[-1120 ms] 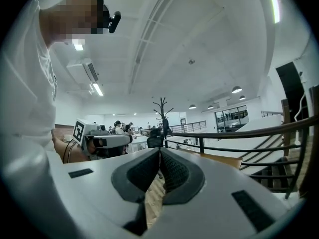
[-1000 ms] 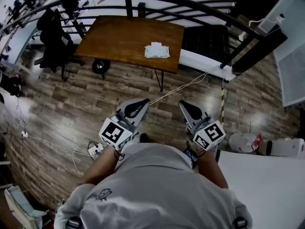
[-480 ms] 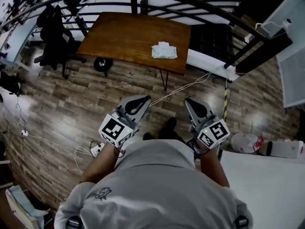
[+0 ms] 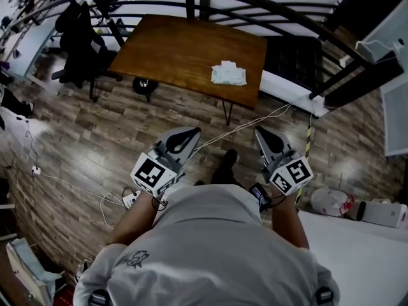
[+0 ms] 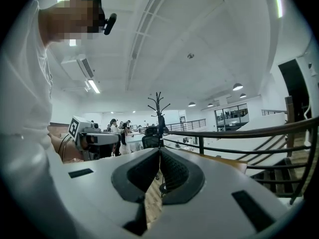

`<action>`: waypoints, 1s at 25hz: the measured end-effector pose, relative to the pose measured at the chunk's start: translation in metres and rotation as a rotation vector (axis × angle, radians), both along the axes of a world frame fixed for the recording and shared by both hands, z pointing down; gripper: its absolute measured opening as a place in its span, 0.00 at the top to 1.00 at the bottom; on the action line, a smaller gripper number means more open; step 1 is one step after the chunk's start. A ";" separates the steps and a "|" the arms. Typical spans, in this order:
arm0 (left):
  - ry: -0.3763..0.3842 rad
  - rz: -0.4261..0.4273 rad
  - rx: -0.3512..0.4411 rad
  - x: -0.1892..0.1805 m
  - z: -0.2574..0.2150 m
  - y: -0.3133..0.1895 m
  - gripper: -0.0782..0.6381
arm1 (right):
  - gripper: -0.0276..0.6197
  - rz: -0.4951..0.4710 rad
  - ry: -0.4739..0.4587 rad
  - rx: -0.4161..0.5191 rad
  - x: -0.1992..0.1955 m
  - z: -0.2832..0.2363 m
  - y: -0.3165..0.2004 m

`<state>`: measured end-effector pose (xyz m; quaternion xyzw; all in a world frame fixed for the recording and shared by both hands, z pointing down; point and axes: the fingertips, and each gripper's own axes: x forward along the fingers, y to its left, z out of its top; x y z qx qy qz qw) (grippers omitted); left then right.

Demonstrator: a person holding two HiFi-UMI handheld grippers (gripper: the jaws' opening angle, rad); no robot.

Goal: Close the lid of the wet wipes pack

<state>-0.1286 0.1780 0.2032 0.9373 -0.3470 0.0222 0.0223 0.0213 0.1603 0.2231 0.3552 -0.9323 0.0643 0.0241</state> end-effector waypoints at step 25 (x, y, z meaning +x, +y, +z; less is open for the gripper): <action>-0.033 -0.121 -0.034 0.092 0.012 -0.214 0.87 | 0.91 -0.147 -0.028 -0.048 0.080 0.012 -0.219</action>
